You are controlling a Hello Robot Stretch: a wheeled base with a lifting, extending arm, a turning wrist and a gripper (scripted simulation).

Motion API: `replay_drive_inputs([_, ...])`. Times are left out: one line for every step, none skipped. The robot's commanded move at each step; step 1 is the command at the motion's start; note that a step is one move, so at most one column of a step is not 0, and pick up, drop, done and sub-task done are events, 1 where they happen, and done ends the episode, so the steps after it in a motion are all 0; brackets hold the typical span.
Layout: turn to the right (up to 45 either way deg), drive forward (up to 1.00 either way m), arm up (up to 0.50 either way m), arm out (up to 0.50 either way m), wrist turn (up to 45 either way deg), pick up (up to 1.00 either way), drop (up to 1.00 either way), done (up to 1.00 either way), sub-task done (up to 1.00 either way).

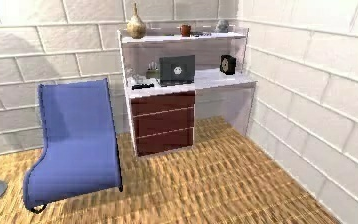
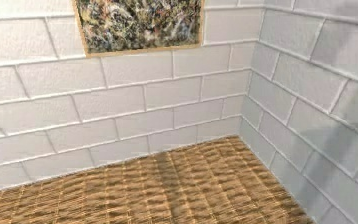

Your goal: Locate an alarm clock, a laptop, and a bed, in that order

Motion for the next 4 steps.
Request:
replay_drive_inputs([0.0, 1.0, 0.0, 0.0, 0.0, 0.0, 0.0, 0.0, 0.0])
replay_drive_inputs([-3.0, 0.0, 0.0, 0.0, 0.0, 0.0, 0.0, 0.0, 0.0])
replay_drive_inputs([0.0, 0.1, 0.0, 0.0, 0.0, 0.0, 0.0, 0.0, 0.0])
replay_drive_inputs([0.0, 0.0, 0.0, 0.0, 0.0, 0.0, 0.0, 0.0, 1.0])
